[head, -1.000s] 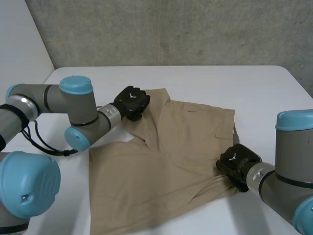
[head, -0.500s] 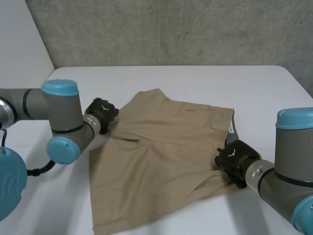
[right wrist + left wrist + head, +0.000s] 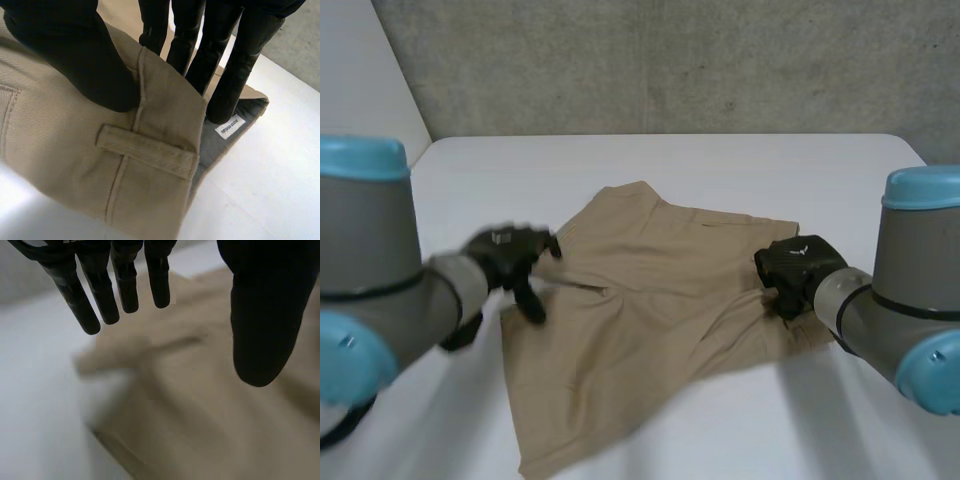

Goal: Fold the shorts.

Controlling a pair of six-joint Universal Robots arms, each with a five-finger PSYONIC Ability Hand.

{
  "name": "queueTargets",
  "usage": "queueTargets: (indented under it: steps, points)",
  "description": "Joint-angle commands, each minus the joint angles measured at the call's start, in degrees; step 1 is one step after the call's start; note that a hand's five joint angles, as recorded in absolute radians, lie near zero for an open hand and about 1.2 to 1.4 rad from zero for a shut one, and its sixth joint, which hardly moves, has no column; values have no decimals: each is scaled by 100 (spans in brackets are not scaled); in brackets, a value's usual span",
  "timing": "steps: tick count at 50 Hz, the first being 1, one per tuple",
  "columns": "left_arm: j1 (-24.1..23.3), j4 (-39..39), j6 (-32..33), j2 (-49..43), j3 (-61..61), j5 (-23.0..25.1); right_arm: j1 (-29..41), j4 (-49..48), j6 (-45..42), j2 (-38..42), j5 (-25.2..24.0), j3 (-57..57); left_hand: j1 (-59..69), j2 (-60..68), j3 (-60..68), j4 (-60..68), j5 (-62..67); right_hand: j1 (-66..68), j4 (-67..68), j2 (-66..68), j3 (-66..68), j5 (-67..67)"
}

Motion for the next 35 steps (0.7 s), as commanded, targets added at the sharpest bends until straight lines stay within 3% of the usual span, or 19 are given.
queueTargets:
  steps: [1,6,11,16,24,35]
  points:
    - [-796,-556,-430,352,-1270,-7,18,14,163,228,-4,-205,294,271,234,312,335,2419,1183,1264,1217,1255]
    - [-1104,-240,-482,510,-1789,-191,53,-3,172,201,-12,-205,546,523,486,564,586,2419,1183,1264,1217,1255]
    - [-1358,480,-728,643,-2088,-778,62,-3,172,175,-21,-187,1672,1649,1612,1690,1712,2419,1183,1264,1217,1255]
    - [-1640,745,-764,581,-2062,-1184,53,-12,163,140,-21,-117,1707,1684,1647,1725,1748,2419,1183,1264,1217,1255]
    - [-1772,912,-764,423,-2036,-1273,19,-21,154,122,-21,-56,2077,2053,2016,2095,2117,2419,1183,1264,1217,1255]
    - [-2422,1167,-764,660,-2062,-1466,1,-56,180,8,14,-12,1960,1937,1900,1978,2001,2419,1183,1264,1217,1255]
